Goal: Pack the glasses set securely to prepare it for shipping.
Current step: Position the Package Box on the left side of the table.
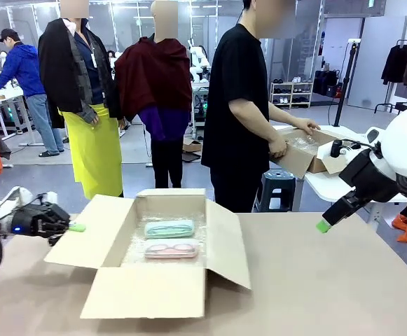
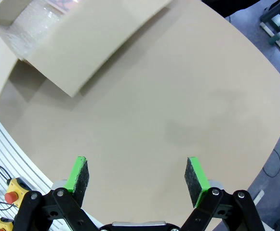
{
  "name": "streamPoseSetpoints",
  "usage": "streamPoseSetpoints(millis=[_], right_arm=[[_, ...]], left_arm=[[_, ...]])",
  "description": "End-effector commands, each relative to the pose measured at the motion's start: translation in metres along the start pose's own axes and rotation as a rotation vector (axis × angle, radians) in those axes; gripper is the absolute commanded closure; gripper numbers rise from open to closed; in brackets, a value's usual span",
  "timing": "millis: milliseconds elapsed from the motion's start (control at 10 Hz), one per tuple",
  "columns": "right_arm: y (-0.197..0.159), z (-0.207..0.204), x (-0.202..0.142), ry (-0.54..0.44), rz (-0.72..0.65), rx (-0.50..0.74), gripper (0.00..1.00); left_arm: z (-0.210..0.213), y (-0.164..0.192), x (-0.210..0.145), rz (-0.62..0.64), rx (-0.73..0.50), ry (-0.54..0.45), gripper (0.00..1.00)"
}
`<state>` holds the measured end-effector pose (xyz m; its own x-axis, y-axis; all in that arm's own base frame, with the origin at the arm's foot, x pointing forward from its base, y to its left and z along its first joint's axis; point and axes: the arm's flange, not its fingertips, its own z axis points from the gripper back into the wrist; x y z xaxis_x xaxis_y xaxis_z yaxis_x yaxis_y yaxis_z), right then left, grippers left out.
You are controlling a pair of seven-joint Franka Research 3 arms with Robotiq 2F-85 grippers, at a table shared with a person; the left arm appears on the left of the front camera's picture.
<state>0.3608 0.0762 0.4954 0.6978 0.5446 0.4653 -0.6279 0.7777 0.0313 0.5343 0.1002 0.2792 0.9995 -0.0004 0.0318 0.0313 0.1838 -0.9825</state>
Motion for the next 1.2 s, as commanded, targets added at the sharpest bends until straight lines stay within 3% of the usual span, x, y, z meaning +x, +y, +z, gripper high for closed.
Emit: streamPoseSetpoints(millis=[0, 400, 500, 1100], right_arm=[[0.002, 0.001, 0.000, -0.002, 0.002, -0.007, 0.00], [0.002, 0.001, 0.000, -0.002, 0.002, -0.007, 0.00], [0.002, 0.001, 0.000, -0.002, 0.002, -0.007, 0.00], [0.002, 0.001, 0.000, -0.002, 0.002, -0.007, 0.00]], left_arm=[[0.046, 0.002, -0.014, -0.040, -0.007, 0.023, 1.00], [0.143, -0.007, -0.037, -0.006, -0.023, 0.030, 1.00], [0.159, -0.009, -0.035, -0.010, -0.006, -0.031, 1.00], [0.178, -0.008, -0.025, 0.014, 0.045, -0.099, 1.00]])
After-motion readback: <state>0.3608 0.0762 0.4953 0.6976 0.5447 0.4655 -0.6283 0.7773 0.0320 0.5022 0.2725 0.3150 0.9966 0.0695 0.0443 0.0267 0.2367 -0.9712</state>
